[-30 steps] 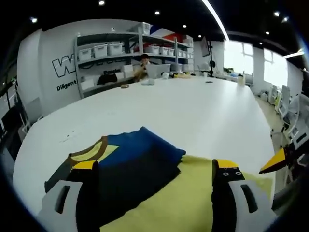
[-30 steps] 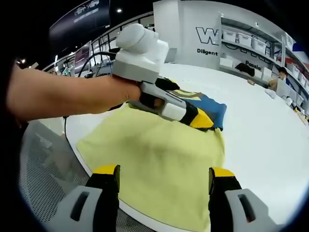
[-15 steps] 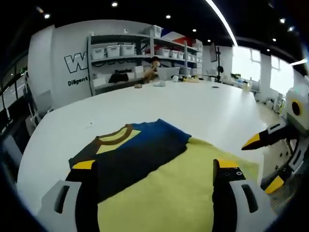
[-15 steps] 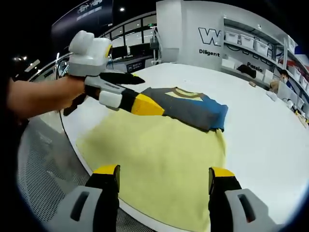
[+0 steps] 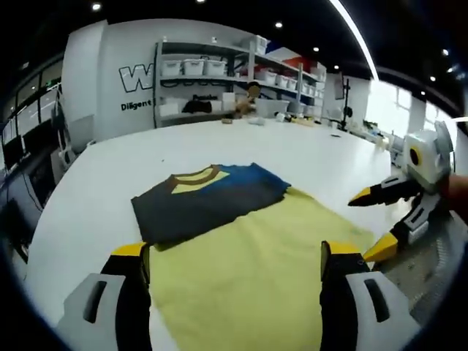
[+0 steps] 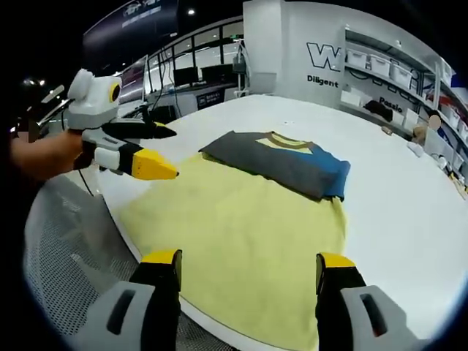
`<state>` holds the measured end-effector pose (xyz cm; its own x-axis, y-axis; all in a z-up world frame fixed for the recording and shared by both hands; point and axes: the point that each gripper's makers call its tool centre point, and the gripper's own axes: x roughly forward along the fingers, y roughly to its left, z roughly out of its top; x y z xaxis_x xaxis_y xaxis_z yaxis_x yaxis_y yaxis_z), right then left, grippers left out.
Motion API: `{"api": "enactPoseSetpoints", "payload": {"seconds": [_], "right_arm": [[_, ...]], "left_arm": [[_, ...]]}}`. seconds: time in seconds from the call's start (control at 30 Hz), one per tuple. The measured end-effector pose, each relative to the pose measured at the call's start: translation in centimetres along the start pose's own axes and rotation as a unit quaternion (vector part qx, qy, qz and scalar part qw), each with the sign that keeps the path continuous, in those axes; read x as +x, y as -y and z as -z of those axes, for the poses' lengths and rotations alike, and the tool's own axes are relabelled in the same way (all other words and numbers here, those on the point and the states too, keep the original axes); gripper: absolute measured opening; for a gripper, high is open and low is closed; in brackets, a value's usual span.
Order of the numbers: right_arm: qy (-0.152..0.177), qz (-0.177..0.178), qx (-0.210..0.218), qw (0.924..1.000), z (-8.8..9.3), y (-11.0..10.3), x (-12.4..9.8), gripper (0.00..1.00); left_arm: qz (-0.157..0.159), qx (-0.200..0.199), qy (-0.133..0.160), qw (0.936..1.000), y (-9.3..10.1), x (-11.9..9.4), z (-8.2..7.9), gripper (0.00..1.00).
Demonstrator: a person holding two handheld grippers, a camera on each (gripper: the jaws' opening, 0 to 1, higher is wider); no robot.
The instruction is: Fold the garment on the visible template until the final outline fits inside the template.
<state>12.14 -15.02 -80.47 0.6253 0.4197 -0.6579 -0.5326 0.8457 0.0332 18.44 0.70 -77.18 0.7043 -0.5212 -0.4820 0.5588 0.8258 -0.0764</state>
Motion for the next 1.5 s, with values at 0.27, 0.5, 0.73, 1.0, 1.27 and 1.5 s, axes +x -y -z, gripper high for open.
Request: {"api": "enactPoseSetpoints", "payload": {"seconds": [0.27,0.5,0.73,1.0,1.27,1.5], "right_arm": [[-0.002,-0.004,-0.004,1.0000,0.1,-0.3,0.0,0.76],[-0.005,-0.009,-0.005,0.9999,0.2,-0.5,0.0,0.76],[-0.016,-0.012,-0.010,0.9998,0.5,-0.7,0.1,0.76],[-0.029,-0.005,-0.005,0.9995,1.0,0.0,-0.7,0.74],[-0.083,-0.009,-0.016,0.9964,3.2,0.5,-1.6,0.59],[-0.113,0.019,0.003,0.9934,4.9,3.0,-3.0,0.53]], "left_arm": [[0.004,-0.023,-0.018,0.9996,0.3,-2.7,1.9,0.90],[0.021,-0.055,-0.070,0.9958,0.7,-4.9,4.8,0.87],[0.019,-0.068,-0.140,0.9876,0.0,-6.2,7.9,0.80],[0.015,-0.079,-0.240,0.9674,-0.4,-7.3,11.5,0.67],[0.027,-0.093,-0.259,0.9609,0.0,-7.3,12.6,0.50],[0.015,-0.091,-0.276,0.9567,-0.7,-7.1,13.5,0.47]]}}
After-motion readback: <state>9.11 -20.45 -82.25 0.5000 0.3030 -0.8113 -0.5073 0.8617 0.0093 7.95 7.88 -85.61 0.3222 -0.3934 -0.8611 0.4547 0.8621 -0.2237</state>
